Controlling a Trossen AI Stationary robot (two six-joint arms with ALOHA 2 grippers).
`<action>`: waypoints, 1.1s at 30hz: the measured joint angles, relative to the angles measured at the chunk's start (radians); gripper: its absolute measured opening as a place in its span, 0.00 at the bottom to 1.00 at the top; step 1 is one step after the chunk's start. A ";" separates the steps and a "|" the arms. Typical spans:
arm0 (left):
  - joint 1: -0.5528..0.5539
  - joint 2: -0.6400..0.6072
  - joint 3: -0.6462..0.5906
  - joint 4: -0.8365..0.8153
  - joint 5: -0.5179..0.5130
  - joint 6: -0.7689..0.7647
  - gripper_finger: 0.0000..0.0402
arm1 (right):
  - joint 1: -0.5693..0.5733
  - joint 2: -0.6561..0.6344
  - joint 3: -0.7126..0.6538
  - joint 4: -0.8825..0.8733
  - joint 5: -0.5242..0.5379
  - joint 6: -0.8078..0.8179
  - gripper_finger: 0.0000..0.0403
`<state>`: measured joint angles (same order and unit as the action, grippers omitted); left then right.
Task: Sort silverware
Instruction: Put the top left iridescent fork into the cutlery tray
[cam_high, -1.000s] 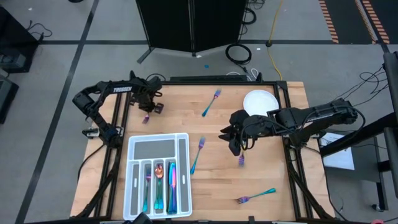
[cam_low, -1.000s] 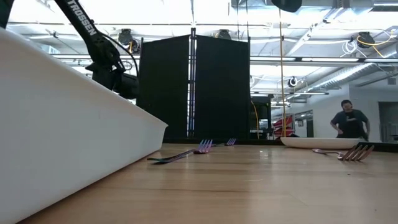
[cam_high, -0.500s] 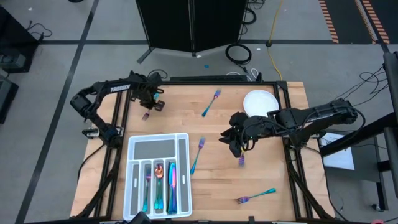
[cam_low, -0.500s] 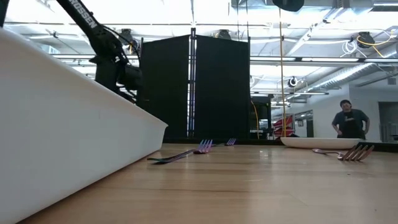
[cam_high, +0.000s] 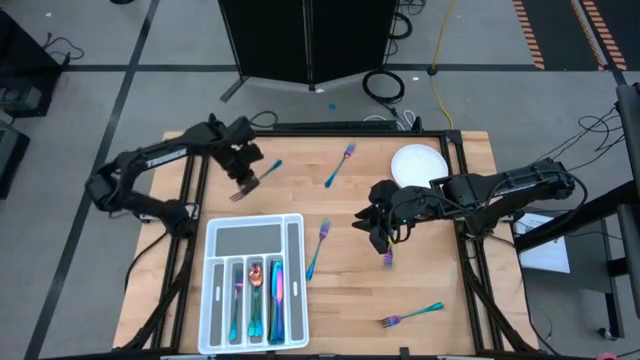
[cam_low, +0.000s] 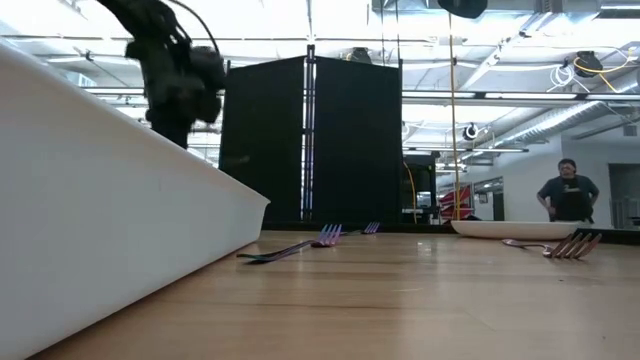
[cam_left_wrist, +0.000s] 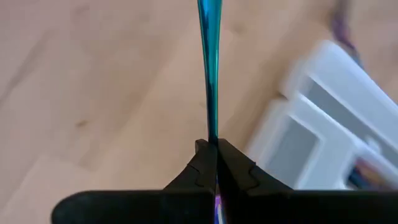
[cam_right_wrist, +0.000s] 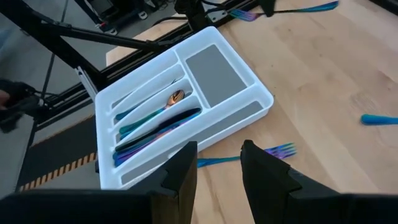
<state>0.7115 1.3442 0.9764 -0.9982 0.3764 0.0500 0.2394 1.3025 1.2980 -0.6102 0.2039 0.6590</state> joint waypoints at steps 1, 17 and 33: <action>-0.024 -0.021 0.000 -0.011 0.015 0.018 0.00 | 0.000 0.000 0.000 0.000 0.000 -0.006 0.27; -0.663 -0.188 0.002 -0.041 0.012 0.144 0.00 | 0.000 0.000 0.000 -0.007 0.005 -0.069 0.27; -1.274 -0.130 0.001 -0.068 -0.391 0.472 0.00 | -0.003 0.000 0.000 -0.012 0.003 -0.022 0.27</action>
<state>-0.5624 1.2143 0.9771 -1.0664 -0.0151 0.5223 0.2367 1.3022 1.2980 -0.6224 0.2073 0.6371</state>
